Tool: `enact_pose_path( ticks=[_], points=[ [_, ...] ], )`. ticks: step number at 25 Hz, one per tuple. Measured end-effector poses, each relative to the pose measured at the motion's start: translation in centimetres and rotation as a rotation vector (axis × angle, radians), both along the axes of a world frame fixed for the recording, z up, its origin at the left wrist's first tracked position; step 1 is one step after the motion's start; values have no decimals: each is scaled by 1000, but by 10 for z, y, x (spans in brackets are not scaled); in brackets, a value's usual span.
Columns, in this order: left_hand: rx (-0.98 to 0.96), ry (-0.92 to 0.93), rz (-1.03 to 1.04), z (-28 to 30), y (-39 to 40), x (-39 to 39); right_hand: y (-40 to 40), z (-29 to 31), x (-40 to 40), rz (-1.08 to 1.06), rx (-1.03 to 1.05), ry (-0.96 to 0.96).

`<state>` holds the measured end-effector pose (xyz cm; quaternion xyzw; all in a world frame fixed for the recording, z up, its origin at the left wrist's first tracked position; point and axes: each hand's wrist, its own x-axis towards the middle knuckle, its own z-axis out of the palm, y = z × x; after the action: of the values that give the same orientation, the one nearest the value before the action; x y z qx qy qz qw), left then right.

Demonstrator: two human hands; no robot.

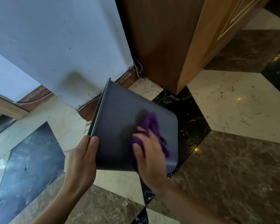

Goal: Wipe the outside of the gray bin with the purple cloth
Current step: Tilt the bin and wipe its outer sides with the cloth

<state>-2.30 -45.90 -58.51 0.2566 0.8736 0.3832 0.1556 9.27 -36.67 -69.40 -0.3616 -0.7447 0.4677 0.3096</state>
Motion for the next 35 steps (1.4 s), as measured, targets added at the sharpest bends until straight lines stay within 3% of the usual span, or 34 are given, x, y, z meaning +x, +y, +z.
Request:
enact_pose_path(
  ticks=[3,7,13,17,20,25,28,31,33,35],
  points=[
    [57,-79,-13,-3,5,5,-8,42,-38,202,200,71],
    [1,-71,38,-4,5,5,16,42,-52,268,317,-162],
    [-54,-54,61,-4,7,1,80,-5,-34,116,88,-261],
    [-10,-56,27,-1,14,7,124,-45,0,-78,-31,-283],
    [1,-37,-18,1,16,14,136,-61,19,-251,-235,-238],
    [-1,27,-29,-1,15,18,82,-56,44,-357,-174,-143],
    [23,21,-39,-1,16,22,14,-29,38,-230,-153,-8],
    [77,-12,-43,-5,19,25,-15,16,2,-42,71,119],
    [105,-73,-39,-8,16,24,-5,32,-18,54,217,63],
    [62,-33,-40,-9,10,19,18,26,-22,121,214,-78]
  ],
)
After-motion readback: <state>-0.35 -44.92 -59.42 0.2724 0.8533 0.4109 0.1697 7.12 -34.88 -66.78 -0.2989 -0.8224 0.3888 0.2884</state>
